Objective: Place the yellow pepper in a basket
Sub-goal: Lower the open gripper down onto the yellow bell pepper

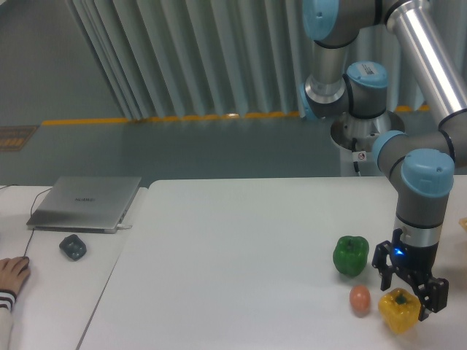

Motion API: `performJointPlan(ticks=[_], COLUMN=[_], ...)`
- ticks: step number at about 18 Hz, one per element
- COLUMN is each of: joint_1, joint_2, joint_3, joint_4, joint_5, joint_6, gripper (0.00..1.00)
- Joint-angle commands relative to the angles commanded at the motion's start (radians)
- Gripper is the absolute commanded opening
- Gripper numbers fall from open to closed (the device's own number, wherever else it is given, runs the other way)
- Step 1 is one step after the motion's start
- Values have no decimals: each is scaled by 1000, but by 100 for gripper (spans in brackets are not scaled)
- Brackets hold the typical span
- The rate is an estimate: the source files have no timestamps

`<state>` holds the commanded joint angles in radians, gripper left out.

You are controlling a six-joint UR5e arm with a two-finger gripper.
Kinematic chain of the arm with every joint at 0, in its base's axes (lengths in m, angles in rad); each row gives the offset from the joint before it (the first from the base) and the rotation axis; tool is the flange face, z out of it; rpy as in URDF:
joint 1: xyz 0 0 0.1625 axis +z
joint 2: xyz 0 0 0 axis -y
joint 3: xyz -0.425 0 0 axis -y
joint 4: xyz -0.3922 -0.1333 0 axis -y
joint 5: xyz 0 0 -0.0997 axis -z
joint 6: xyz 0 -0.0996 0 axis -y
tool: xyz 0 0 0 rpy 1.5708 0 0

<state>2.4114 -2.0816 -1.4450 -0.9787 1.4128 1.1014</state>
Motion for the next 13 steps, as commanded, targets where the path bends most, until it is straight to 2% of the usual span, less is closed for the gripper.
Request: performJointPlan(ticks=[6, 9, 10, 13], joint_1=[-3, -15, -15, -15], joint_2=[-12, -15, -15, -9], joint_3=[-8, -8, -8, -9], joint_4=[0, 0, 0, -2], joint_5=[0, 37, 40, 41], joint_6=[-18, -23, -31, -44], gripper=[100, 100, 93, 62])
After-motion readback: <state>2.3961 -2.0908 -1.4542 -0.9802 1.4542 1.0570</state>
